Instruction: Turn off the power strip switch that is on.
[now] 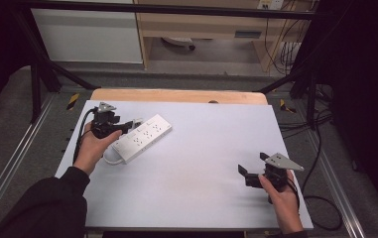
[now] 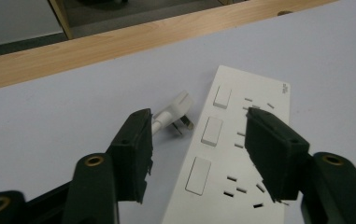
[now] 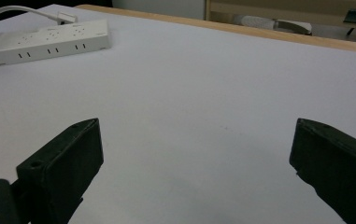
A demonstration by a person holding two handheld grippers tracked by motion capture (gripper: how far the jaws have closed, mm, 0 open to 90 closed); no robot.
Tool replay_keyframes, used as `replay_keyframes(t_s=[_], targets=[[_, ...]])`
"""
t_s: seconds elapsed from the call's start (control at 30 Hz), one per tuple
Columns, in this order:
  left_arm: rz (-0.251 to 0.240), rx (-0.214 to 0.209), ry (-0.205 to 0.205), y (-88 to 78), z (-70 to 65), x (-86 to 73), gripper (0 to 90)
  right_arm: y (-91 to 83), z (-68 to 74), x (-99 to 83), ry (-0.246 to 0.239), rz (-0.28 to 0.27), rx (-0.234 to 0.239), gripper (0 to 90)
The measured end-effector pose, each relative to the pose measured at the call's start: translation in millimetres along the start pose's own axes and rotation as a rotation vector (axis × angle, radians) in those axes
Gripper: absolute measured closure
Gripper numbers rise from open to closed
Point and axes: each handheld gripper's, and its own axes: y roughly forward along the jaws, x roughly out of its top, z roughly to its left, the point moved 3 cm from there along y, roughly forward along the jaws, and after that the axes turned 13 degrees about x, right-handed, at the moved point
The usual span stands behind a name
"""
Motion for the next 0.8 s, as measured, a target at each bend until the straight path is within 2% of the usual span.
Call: replay_keyframes(t_s=[0.03, 0.37, 0.53, 0.8], targets=[[0.003, 0.000, 0.008, 0.1, -0.7, -0.3, 42.2, 0.0, 0.0, 0.0, 0.000, 0.000, 0.000, 3.2], [0.023, -0.007, 0.023, 2.7, -2.7, -2.4, 63.3, -0.1, -0.1, 0.0, -0.001, -0.001, 0.000, 3.2], [0.016, -0.016, 0.029, 3.8, -1.8, -3.1, 72.4, 0.0, -0.5, 0.0, -0.004, -0.001, -0.001, 3.2], [0.028, -0.033, 0.034, 6.3, -3.8, -5.1, 82.3, -0.3, -1.1, 0.1, 0.003, -0.007, 0.002, 3.1]])
